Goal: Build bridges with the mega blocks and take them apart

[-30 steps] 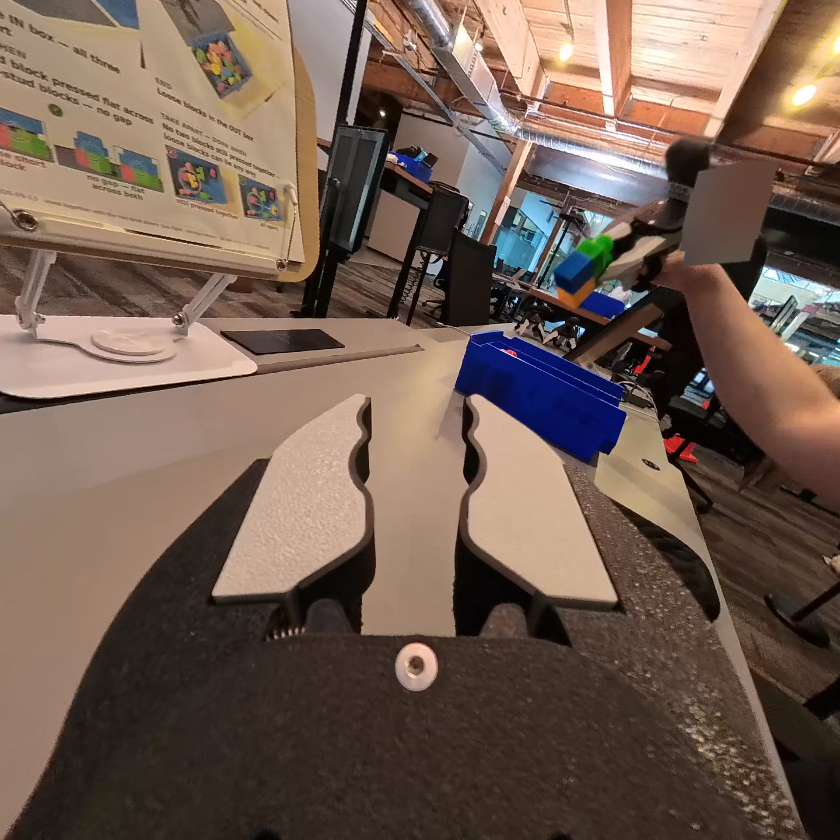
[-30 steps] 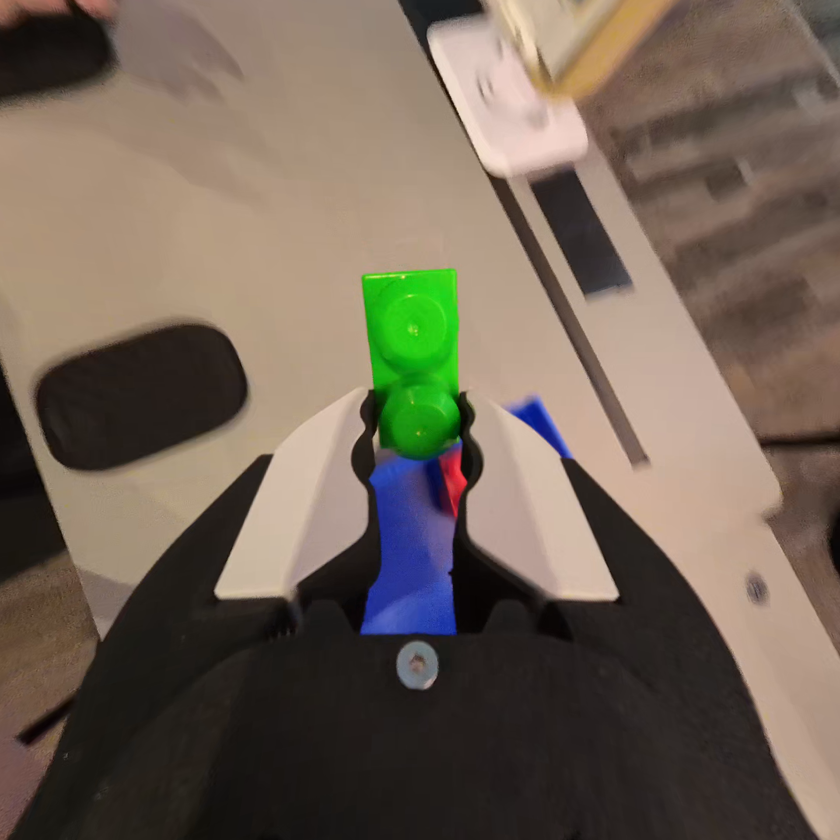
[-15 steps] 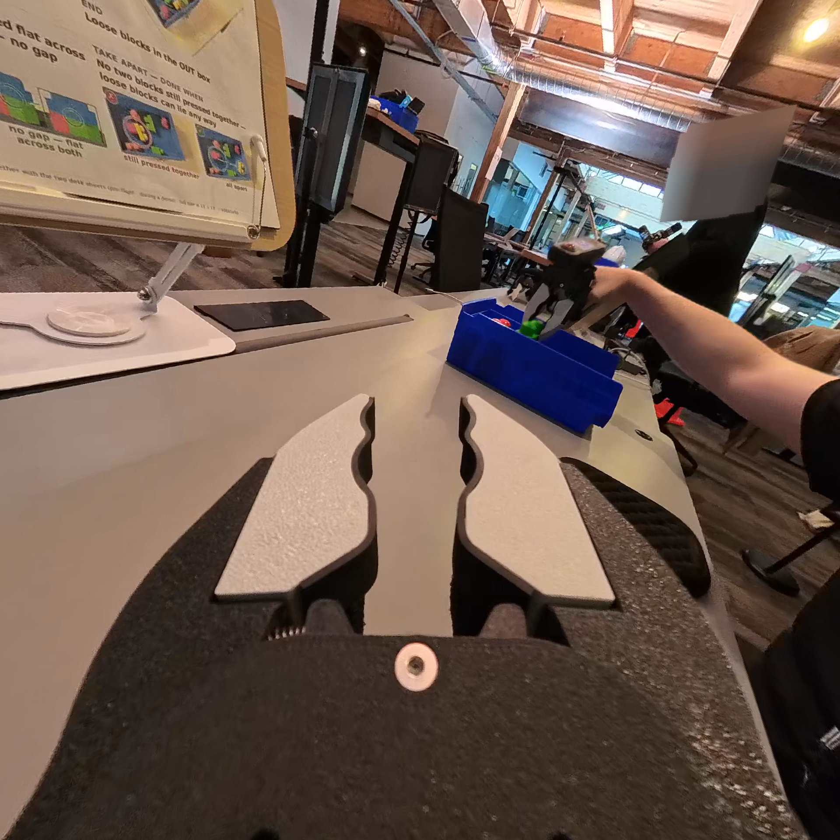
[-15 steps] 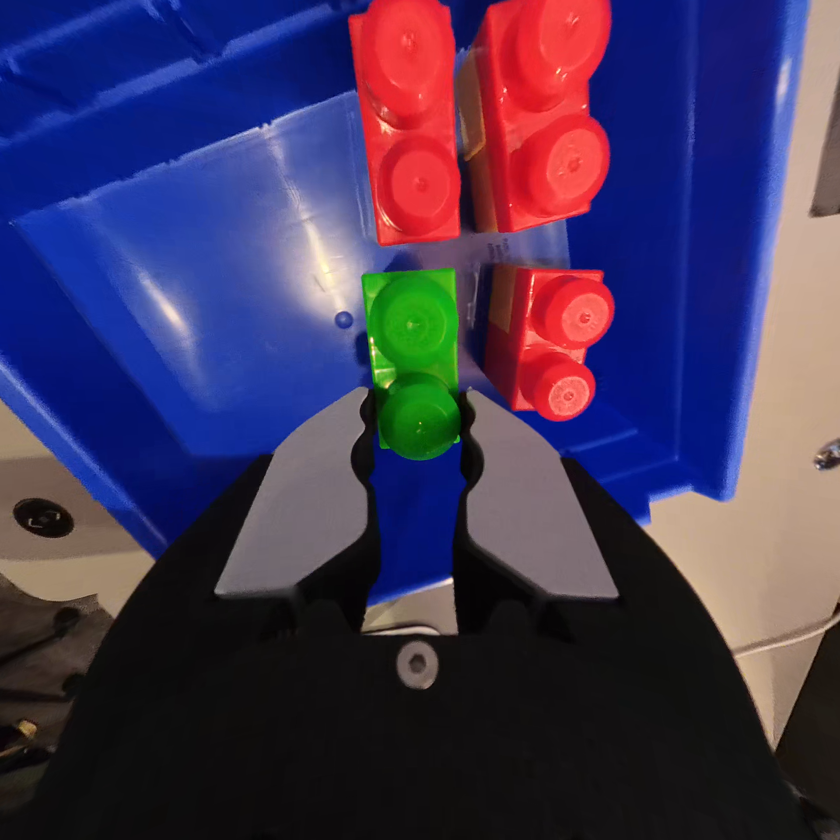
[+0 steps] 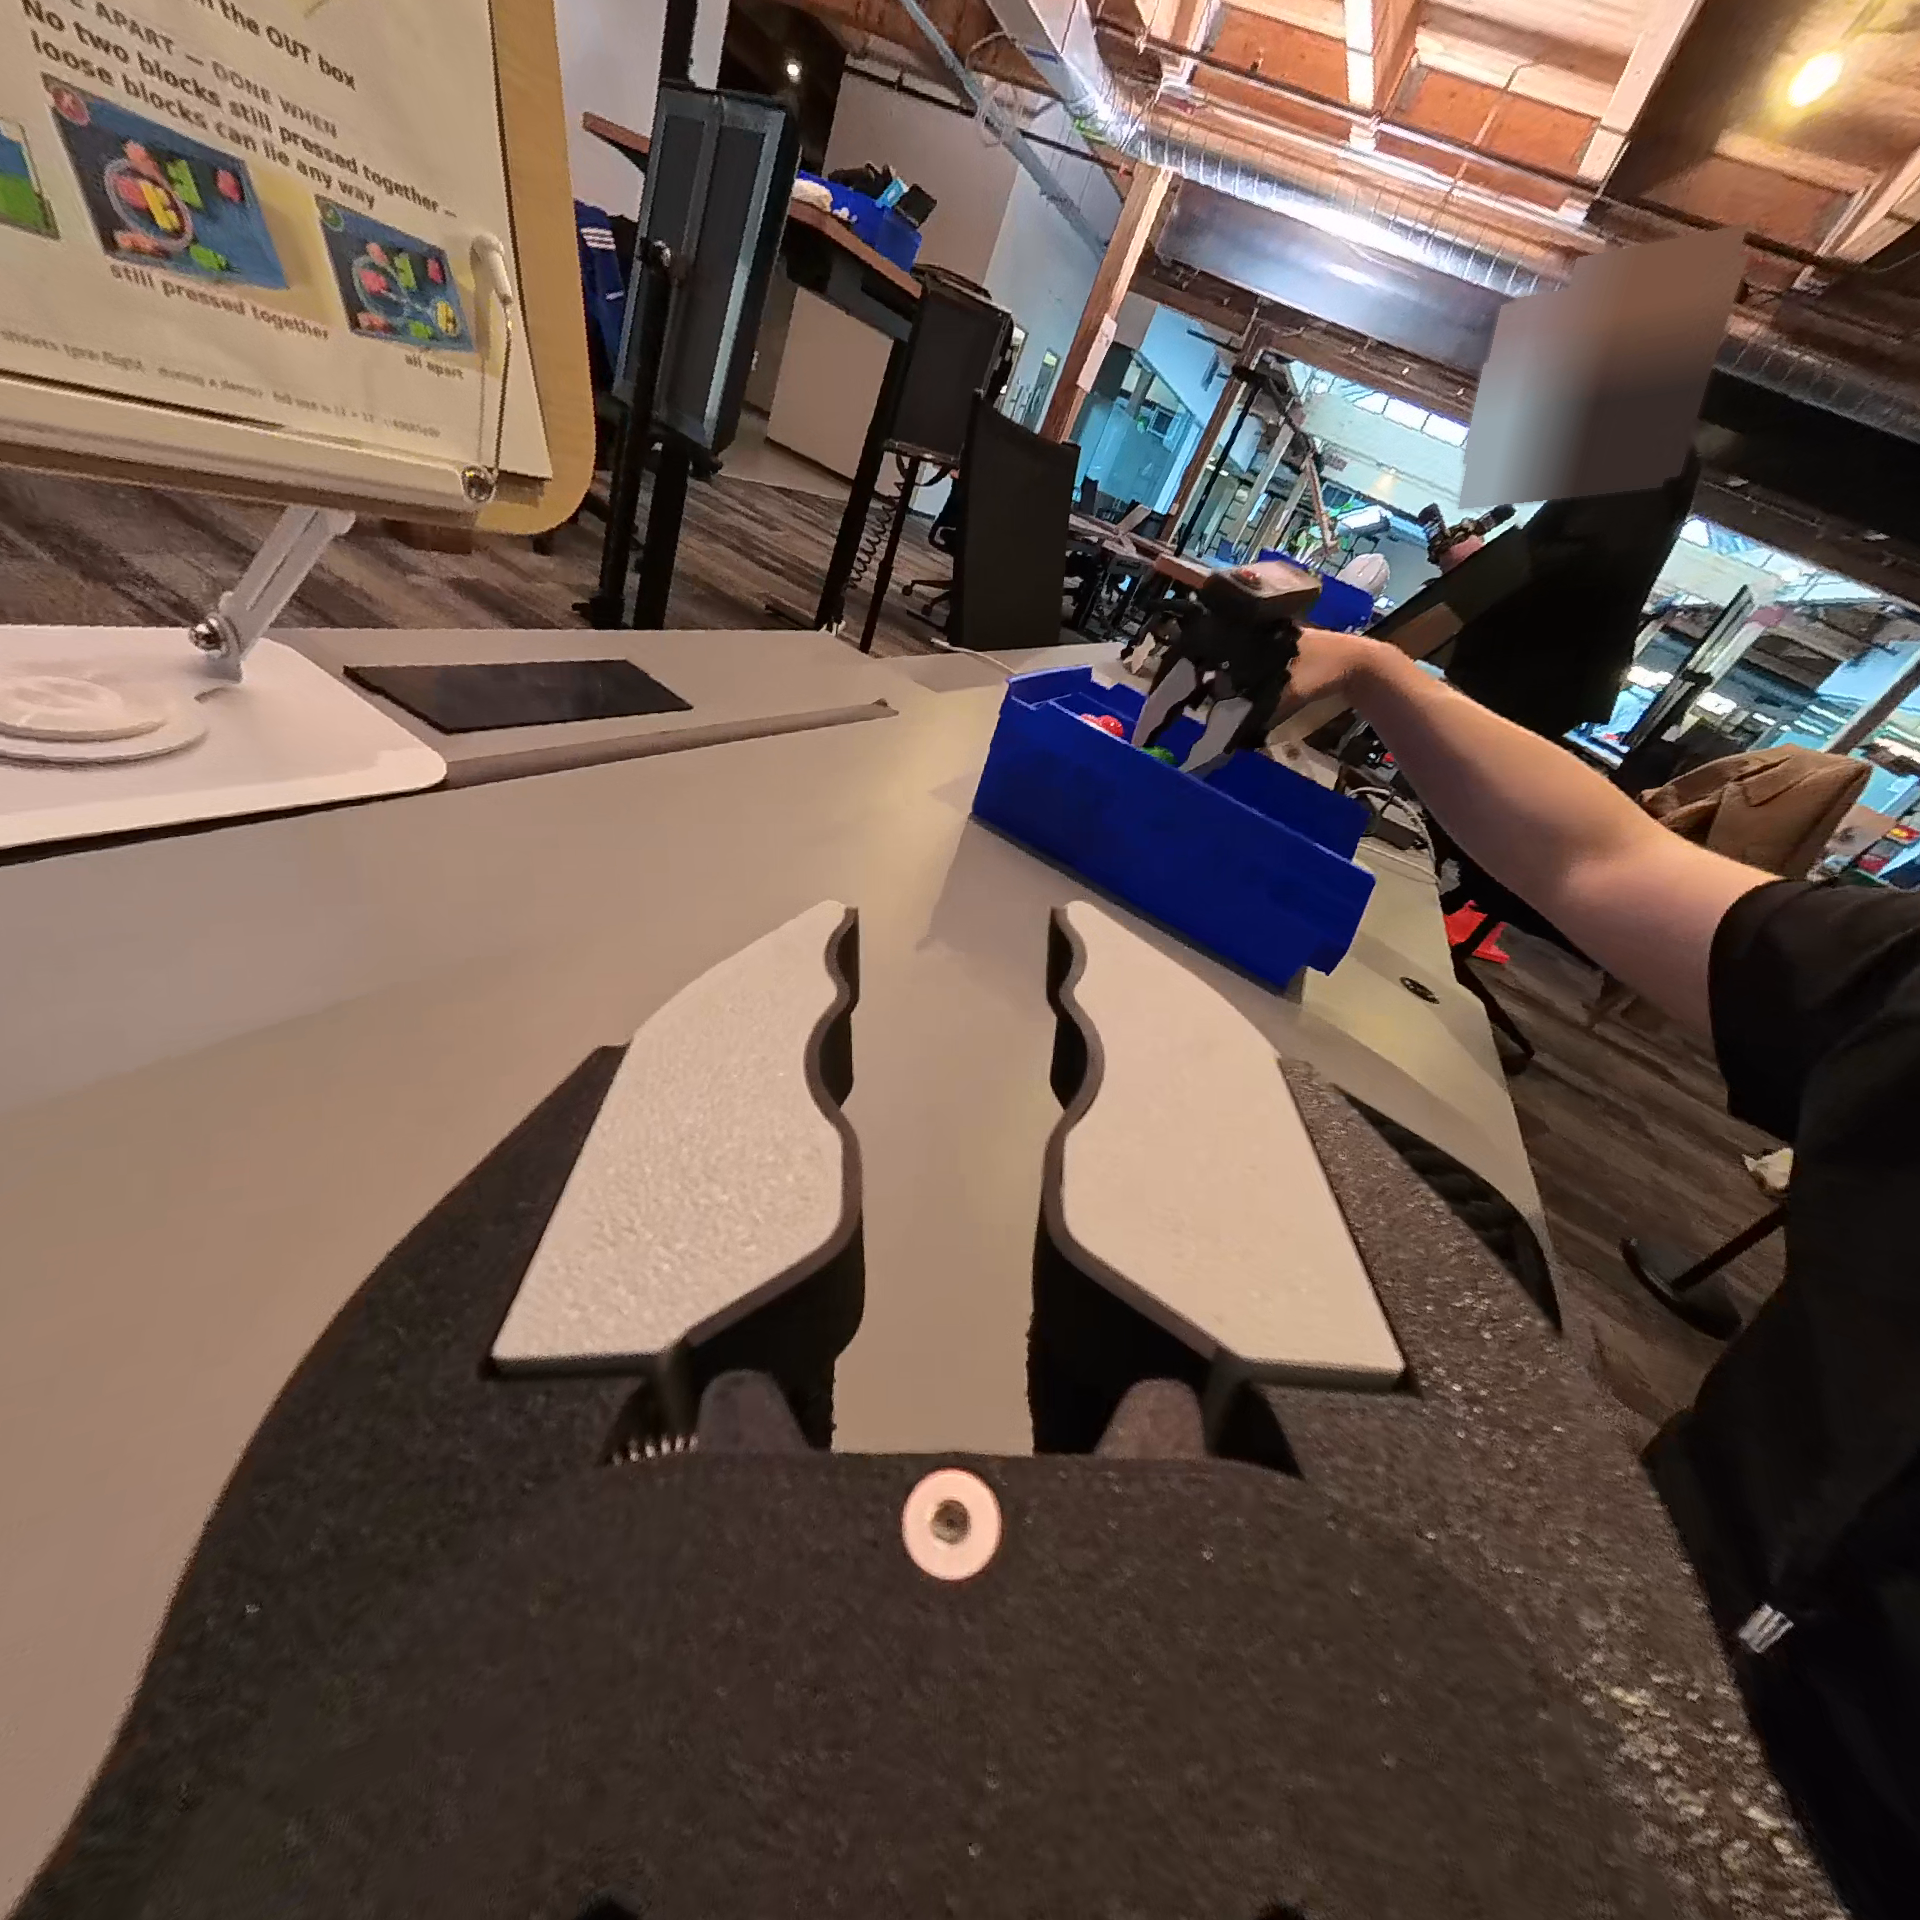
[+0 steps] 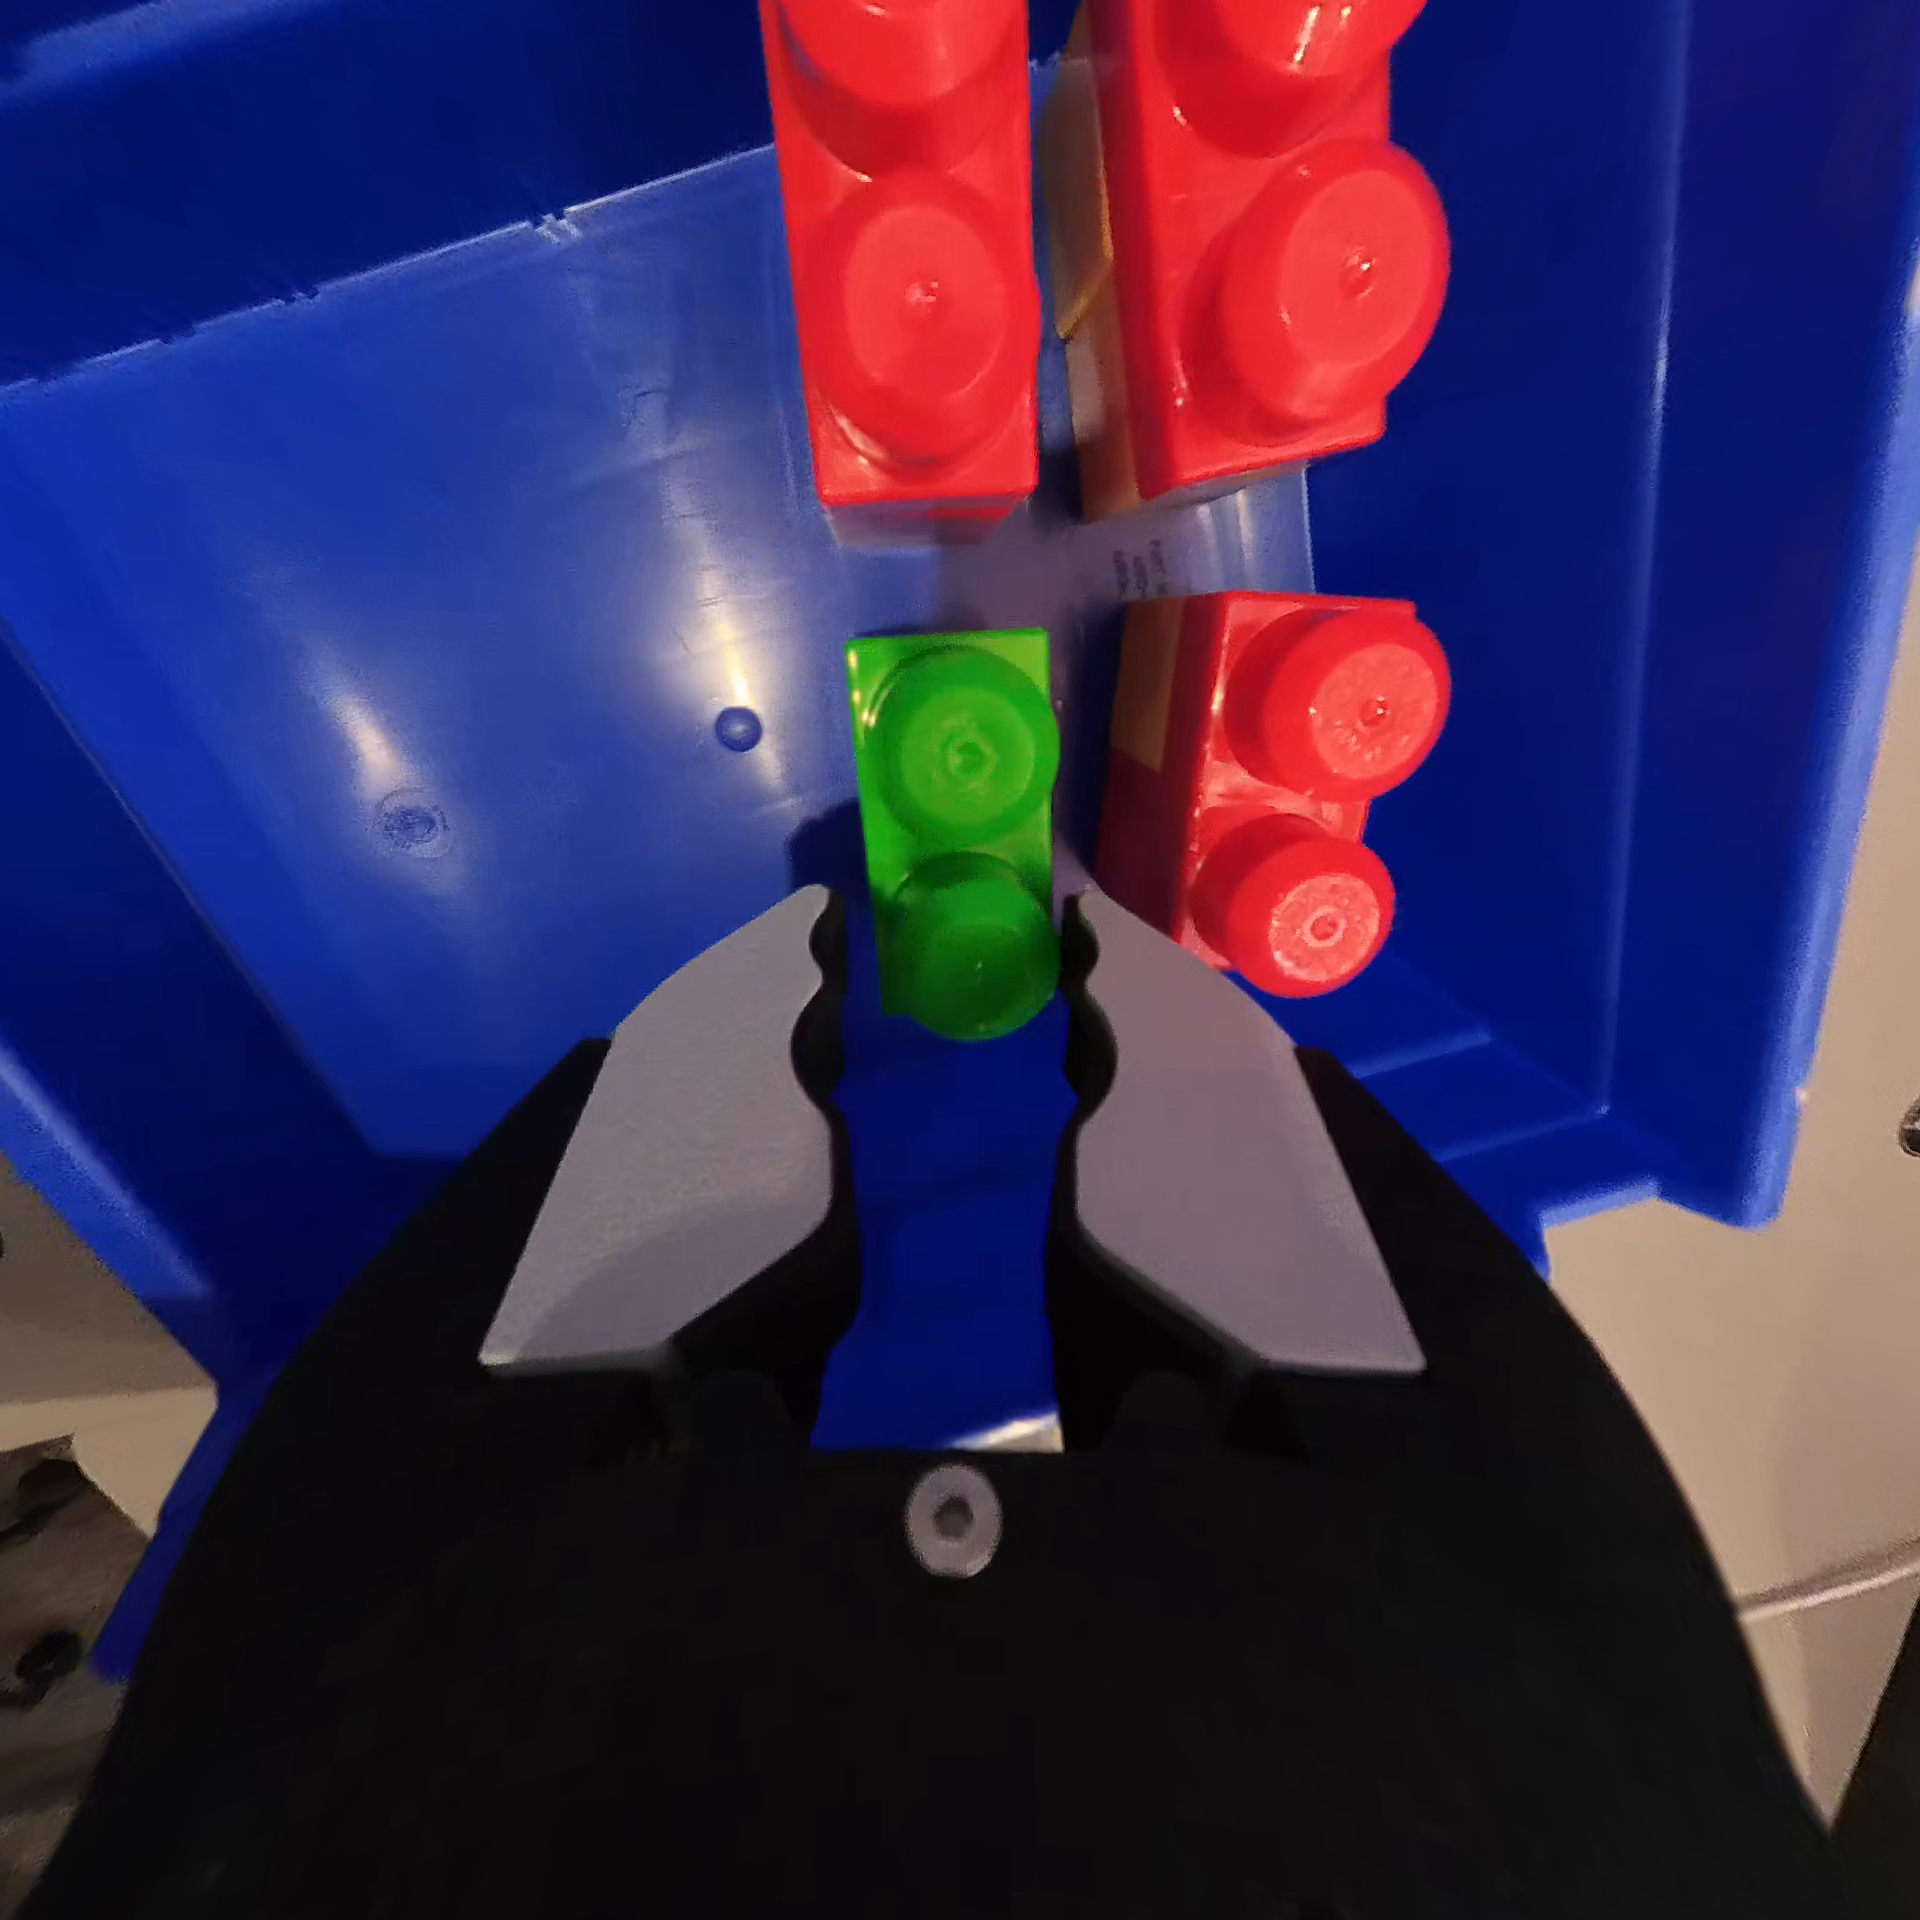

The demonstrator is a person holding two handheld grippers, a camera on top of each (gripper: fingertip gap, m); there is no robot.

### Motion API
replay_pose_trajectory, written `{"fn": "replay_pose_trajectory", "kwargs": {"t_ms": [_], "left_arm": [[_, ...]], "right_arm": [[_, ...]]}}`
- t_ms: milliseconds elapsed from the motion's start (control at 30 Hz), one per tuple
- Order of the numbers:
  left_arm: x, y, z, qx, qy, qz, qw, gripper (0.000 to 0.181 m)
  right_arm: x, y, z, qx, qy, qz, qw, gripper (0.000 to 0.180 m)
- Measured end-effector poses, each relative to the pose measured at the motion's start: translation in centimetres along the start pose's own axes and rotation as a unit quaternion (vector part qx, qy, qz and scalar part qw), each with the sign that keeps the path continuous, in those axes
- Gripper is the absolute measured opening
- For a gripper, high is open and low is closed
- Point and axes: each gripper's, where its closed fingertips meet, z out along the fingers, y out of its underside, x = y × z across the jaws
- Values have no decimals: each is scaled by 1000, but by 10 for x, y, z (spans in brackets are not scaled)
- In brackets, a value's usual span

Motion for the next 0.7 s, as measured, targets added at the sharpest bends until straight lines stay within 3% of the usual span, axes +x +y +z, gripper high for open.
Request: {"fn": "replay_pose_trajectory", "kwargs": {"t_ms": [33,200,300,467,533,600,700], "left_arm": [[2,-2,-1,3,2,-1,1000,34],[7,-8,-9,14,1,0,1000,34],[1,-7,-10,1,-33,19,999,35],[-16,-17,2,-27,-132,57,989,40],[-15,-30,8,-22,-167,86,982,40],[-7,-41,14,-9,-184,111,977,41],[10,-48,24,12,-194,126,973,46]], "right_arm": [[-1,-1,-5,3,8,0,1000,42],[0,-23,-60,26,98,0,995,60],[3,-83,-117,101,207,2,973,59],[6,-198,-183,215,407,65,885,60],[5,-234,-199,246,487,99,832,54],[-1,-270,-199,277,527,121,794,52],[-7,-320,-176,319,526,173,770,77]]}}
